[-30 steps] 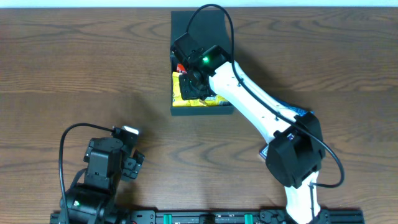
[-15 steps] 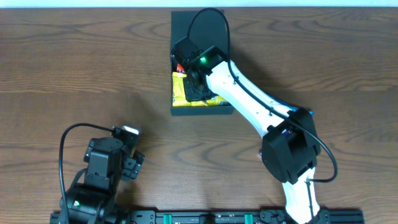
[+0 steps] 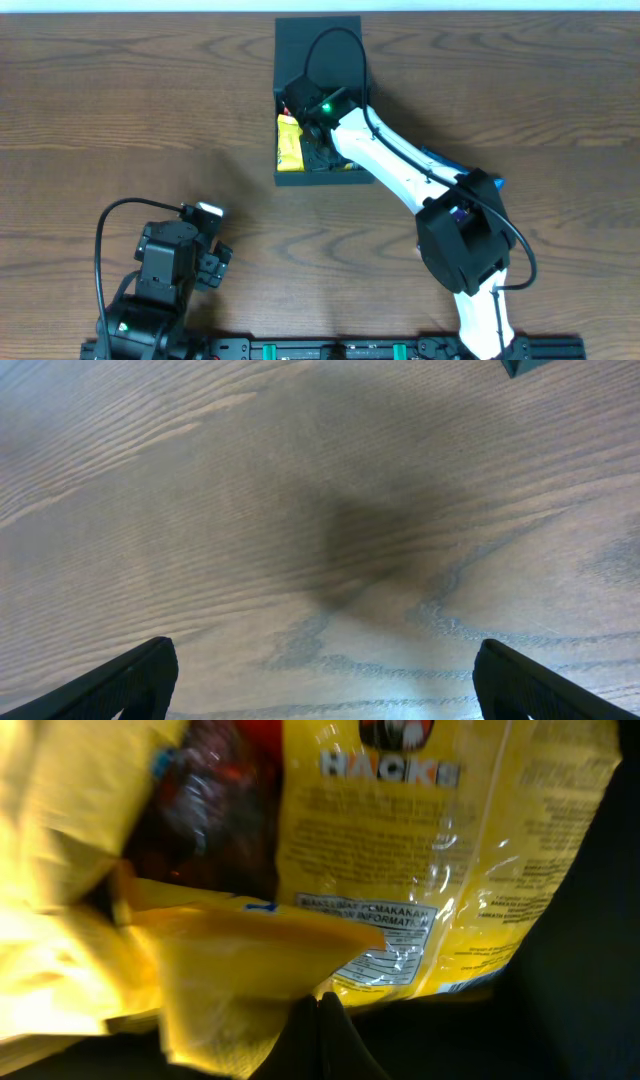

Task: Pack container
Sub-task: 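Release the candy and press it down into the box with the right gripper, then move the right gripper to the blue snack bar on the right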

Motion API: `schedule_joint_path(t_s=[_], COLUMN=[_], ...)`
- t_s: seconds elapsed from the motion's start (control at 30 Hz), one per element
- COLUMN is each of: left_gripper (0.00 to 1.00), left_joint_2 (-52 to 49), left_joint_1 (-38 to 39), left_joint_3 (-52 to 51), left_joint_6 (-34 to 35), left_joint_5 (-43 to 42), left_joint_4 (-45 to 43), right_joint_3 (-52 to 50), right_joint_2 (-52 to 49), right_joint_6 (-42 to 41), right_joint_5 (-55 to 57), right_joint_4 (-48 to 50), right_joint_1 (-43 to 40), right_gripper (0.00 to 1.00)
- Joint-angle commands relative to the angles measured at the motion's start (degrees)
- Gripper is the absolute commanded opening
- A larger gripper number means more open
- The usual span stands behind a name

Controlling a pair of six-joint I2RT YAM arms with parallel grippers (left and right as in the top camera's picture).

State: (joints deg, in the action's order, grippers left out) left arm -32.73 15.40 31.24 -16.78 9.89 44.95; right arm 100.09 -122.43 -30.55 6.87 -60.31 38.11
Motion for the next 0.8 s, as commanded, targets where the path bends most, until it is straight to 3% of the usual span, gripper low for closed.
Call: schedule_joint_path(t_s=[0.0,0.43,0.77], left_gripper=[0.95,0.95,0.95], left_joint_2=[0.13,0.13,0.13], left_joint_1=[-0.39,-0.39,-0.39], left_joint_3=[0.02,0.02,0.02], left_joint_6=[-0.61,-0.61,-0.61], left_joint_5=[0.79,0.79,0.79], left_joint_4=[0.07,0.07,0.07], right_joint_3=[-0.87,0.42,0.37], right_joint_2=[-0.26,14.1,22.53], right_joint_6=[0.63,1.07,-5.57], right_joint_5=[1.36,5.03,12.83], right_joint_4=[0.09,-3.85,-19.04], right_joint_1=[-0.37,-0.7,-4.57], right_gripper=[0.02,0.01,0.03])
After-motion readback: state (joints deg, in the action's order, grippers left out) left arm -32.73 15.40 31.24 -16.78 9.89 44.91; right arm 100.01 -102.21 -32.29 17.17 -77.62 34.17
